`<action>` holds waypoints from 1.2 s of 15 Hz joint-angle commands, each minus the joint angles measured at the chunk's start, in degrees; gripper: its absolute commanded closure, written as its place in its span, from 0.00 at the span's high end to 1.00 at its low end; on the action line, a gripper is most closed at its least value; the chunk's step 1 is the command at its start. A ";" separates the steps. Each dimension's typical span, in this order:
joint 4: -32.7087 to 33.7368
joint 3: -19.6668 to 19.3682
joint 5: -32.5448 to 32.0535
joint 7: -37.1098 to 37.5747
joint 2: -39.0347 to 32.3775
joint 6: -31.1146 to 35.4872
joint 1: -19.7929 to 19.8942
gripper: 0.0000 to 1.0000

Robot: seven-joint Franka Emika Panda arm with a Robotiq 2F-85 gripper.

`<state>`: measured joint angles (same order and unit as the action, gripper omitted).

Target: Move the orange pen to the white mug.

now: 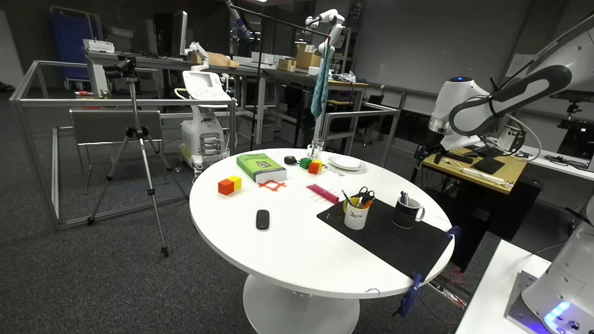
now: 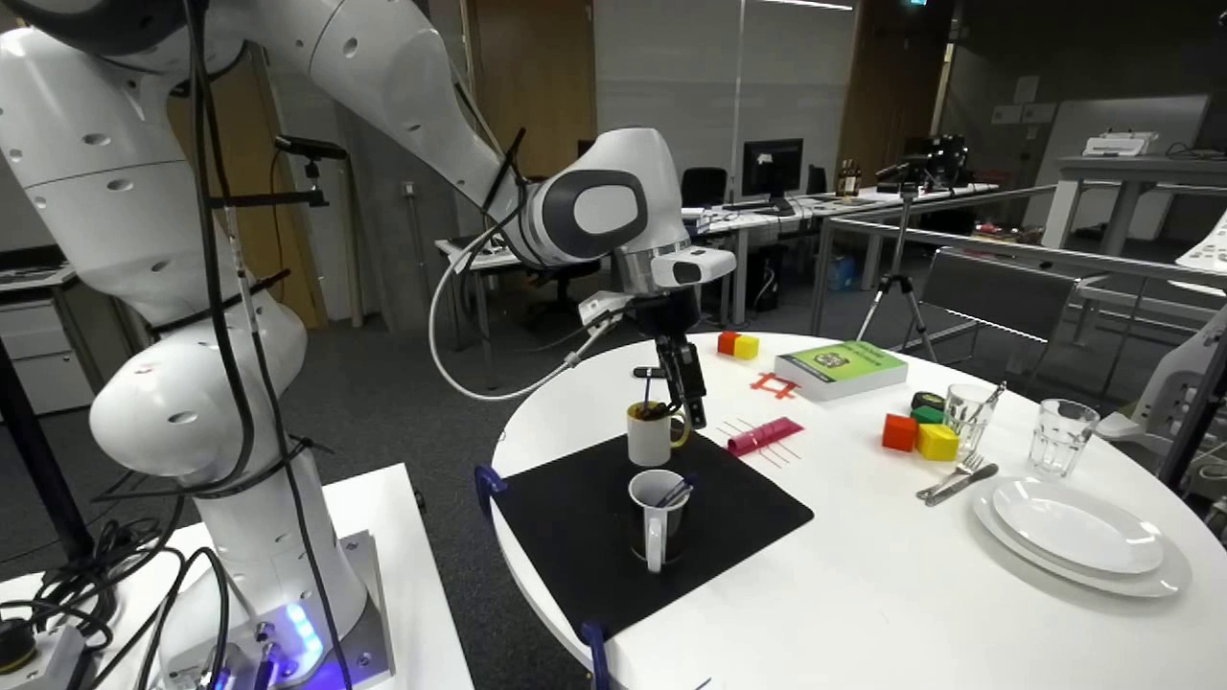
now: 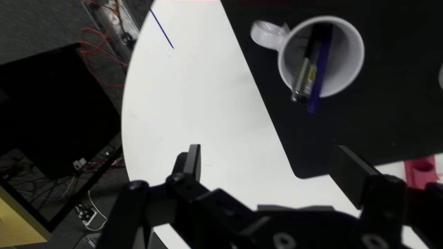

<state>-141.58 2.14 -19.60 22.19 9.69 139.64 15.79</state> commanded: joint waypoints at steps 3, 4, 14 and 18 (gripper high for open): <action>2.54 -2.01 -0.85 -6.83 1.24 -17.84 -4.38 1.00; 3.09 -2.23 -0.59 -8.41 1.02 -20.29 -5.08 1.00; 4.33 -4.40 2.82 -12.76 0.08 -24.77 -7.94 1.00; 4.35 -4.46 2.91 -12.77 0.07 -24.77 -7.93 1.00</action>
<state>-137.30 -1.39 -16.56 9.30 9.76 115.00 8.83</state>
